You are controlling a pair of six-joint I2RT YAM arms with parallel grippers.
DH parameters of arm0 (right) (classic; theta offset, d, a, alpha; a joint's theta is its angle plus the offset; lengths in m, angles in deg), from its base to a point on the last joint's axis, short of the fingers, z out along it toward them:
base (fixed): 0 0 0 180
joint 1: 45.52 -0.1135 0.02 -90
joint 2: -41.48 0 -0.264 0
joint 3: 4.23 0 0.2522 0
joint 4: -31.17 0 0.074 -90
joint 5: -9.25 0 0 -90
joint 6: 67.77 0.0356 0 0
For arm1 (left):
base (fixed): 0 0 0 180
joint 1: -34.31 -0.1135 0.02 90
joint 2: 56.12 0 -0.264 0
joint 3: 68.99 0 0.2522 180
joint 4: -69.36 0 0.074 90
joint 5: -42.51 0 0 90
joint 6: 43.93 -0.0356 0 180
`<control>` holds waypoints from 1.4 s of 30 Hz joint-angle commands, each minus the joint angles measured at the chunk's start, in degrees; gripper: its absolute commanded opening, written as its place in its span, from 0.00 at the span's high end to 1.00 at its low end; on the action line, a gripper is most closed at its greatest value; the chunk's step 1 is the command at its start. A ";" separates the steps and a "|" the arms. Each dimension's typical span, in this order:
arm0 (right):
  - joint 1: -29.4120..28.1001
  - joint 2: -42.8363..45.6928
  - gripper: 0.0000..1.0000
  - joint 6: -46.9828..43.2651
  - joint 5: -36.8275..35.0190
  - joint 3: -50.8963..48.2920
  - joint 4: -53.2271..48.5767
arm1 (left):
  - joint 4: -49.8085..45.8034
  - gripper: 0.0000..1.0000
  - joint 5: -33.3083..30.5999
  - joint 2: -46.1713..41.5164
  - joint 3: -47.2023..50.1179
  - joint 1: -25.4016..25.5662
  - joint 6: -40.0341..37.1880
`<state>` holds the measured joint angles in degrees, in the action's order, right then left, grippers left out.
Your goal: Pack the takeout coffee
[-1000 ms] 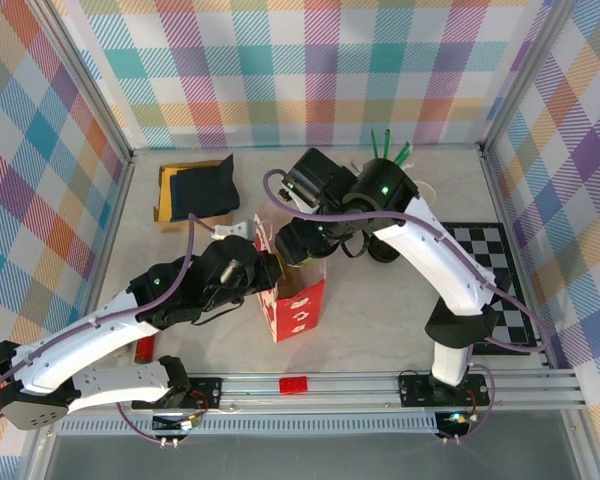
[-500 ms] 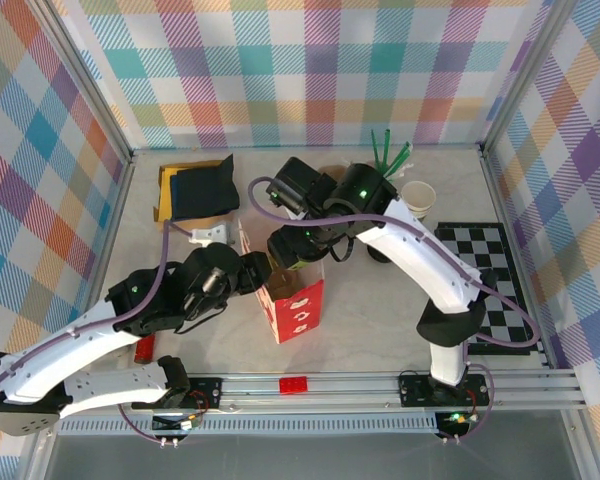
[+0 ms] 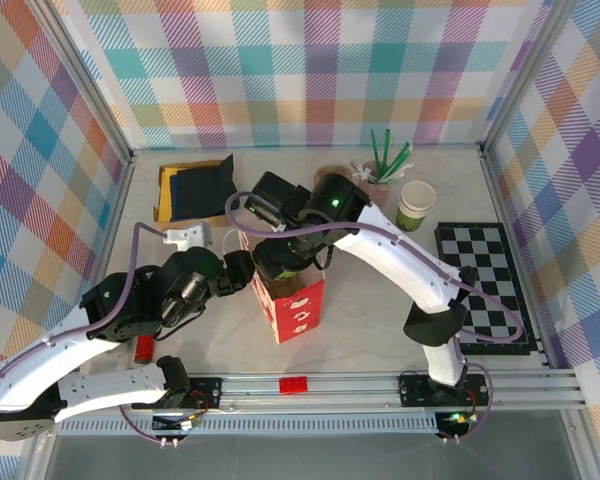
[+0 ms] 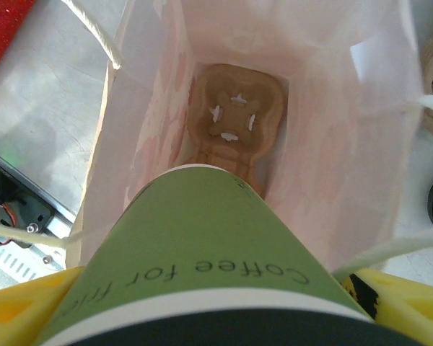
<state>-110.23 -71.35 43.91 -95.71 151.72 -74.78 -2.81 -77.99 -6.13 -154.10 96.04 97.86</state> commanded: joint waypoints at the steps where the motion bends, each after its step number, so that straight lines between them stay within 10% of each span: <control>1: -0.42 -1.48 0.66 0.89 -0.95 1.07 -10.03 | -0.98 0.29 -3.45 -0.82 -2.27 0.15 -2.20; 15: -4.07 0.32 0.68 1.43 -2.06 4.70 -10.06 | 1.78 0.74 -1.67 0.80 0.12 -2.62 -3.23; 42: -3.58 -0.95 0.66 -2.07 -1.88 8.67 -8.90 | 2.34 0.88 -0.17 -1.42 2.36 -3.64 -2.04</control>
<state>-114.34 -71.75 42.14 -95.98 159.66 -74.78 -1.06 -78.43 -6.52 -152.35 93.02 95.33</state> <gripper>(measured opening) 0.841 0.122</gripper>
